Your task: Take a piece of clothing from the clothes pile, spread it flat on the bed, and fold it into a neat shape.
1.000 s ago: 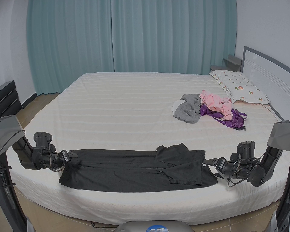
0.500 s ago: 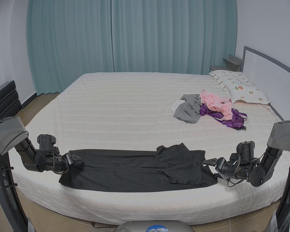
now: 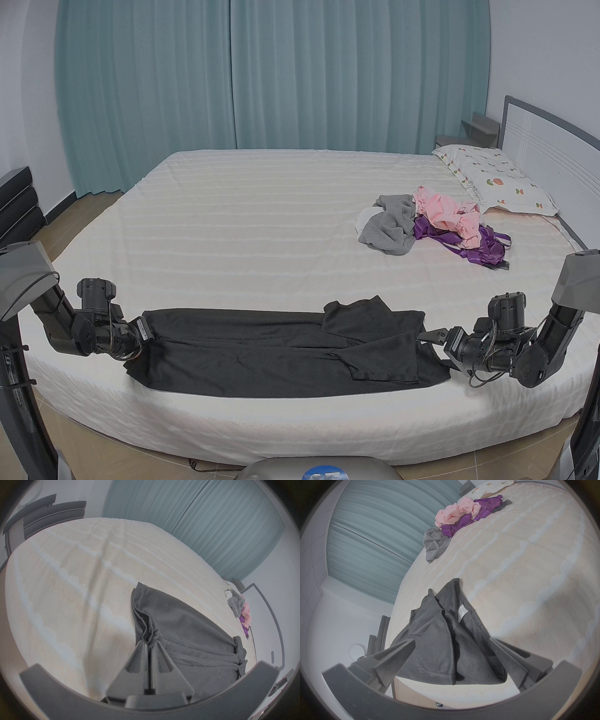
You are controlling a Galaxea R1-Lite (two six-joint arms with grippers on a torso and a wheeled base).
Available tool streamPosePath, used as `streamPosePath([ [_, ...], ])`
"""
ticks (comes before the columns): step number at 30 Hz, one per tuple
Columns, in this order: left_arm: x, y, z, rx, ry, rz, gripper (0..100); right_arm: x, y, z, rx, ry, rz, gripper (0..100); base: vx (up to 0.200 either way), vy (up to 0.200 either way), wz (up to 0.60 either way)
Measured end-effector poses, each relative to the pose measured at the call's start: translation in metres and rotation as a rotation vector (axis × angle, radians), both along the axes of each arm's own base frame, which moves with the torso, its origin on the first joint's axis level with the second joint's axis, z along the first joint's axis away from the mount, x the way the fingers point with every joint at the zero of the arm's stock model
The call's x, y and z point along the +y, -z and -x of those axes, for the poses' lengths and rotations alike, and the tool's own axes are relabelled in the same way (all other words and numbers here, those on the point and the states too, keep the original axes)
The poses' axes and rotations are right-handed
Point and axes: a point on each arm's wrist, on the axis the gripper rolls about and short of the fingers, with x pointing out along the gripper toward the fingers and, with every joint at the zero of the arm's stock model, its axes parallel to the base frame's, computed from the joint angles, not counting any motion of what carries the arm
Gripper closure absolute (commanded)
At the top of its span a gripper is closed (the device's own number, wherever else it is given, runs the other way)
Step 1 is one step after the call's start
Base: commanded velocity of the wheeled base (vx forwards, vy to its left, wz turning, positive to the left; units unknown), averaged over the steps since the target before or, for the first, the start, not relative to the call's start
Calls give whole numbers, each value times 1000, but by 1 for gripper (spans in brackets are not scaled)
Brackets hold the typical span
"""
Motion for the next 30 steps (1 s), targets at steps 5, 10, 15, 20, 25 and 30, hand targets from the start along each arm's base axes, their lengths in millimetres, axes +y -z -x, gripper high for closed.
streamPosePath([
  [5, 1, -2, 1, -1, -3, 1, 100, 0, 0, 0, 1, -1, 0, 0, 0, 0, 0],
  [10, 0, -6, 2, -9, -3, 2, 100, 0, 0, 1, 1, -1, 0, 0, 0, 0, 0],
  [15, 0, -8, 1, -15, -3, 2, 100, 0, 0, 1, 1, -1, 0, 0, 0, 0, 0],
  [20, 0, -9, 1, -22, -3, 2, 100, 0, -2, 2, -3, -1, 0, 0, 0, 0, 0],
  [25, 0, -9, 0, -24, -3, 2, 100, 0, -2, 2, -3, -1, 0, 0, -160, 0, 0],
  [30, 0, -9, 0, -27, -2, 3, 100, 0, -2, 2, -3, 0, -1, 0, -80, 0, 0],
])
